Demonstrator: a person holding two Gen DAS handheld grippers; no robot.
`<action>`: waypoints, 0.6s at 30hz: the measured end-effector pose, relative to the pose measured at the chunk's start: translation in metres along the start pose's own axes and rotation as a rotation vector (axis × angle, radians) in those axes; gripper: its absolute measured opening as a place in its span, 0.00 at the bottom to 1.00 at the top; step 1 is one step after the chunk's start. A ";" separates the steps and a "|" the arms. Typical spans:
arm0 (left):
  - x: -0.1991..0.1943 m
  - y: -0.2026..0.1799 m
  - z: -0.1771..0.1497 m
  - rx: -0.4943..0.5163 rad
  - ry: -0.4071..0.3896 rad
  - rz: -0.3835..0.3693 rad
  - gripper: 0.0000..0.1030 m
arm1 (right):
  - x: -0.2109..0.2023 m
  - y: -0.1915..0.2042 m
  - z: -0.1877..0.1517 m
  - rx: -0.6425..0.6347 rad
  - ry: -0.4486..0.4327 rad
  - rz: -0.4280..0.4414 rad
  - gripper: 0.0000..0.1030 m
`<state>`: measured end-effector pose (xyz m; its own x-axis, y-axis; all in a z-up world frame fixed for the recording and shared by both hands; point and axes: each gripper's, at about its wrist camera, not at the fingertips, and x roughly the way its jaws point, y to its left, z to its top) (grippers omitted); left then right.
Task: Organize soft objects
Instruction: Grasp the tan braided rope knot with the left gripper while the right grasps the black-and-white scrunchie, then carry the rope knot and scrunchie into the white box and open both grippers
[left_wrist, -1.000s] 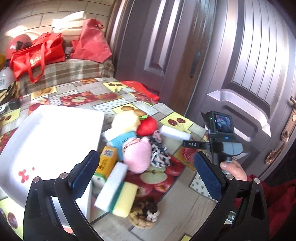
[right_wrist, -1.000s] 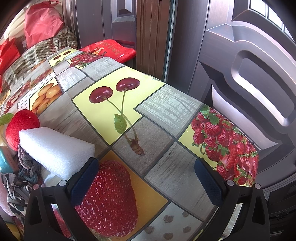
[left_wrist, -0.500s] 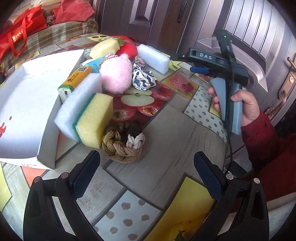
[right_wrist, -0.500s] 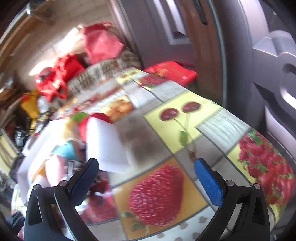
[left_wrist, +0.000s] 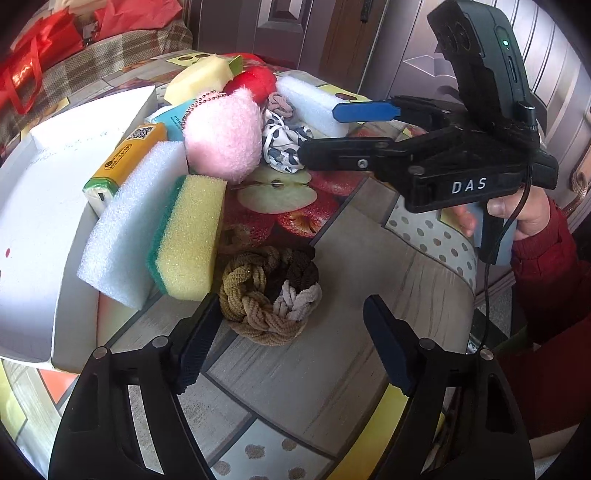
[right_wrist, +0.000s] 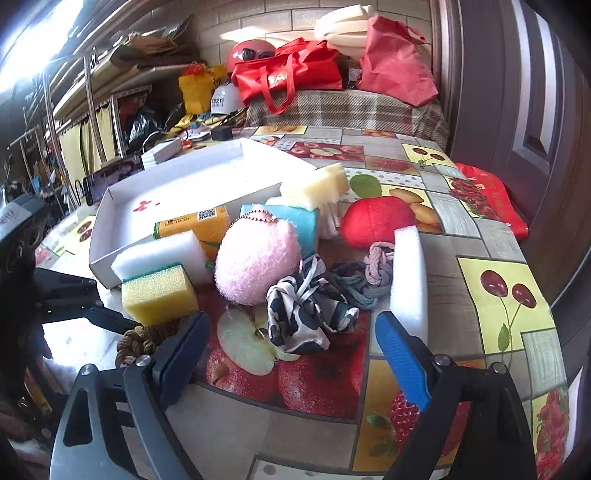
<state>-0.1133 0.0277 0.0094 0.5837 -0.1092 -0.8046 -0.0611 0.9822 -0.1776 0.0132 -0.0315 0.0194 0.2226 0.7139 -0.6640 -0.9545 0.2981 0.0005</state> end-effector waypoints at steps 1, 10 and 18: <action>0.001 -0.001 0.001 0.008 0.002 0.004 0.77 | 0.007 0.001 0.001 -0.015 0.022 0.001 0.76; 0.001 -0.002 0.003 0.051 -0.018 0.014 0.36 | 0.020 0.003 -0.002 -0.032 0.108 0.018 0.23; -0.035 -0.009 -0.008 0.080 -0.205 0.018 0.35 | -0.031 -0.004 -0.006 0.044 -0.098 0.042 0.22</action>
<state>-0.1396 0.0219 0.0350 0.7359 -0.0665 -0.6738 -0.0128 0.9936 -0.1121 0.0088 -0.0584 0.0359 0.2028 0.7841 -0.5865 -0.9542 0.2927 0.0613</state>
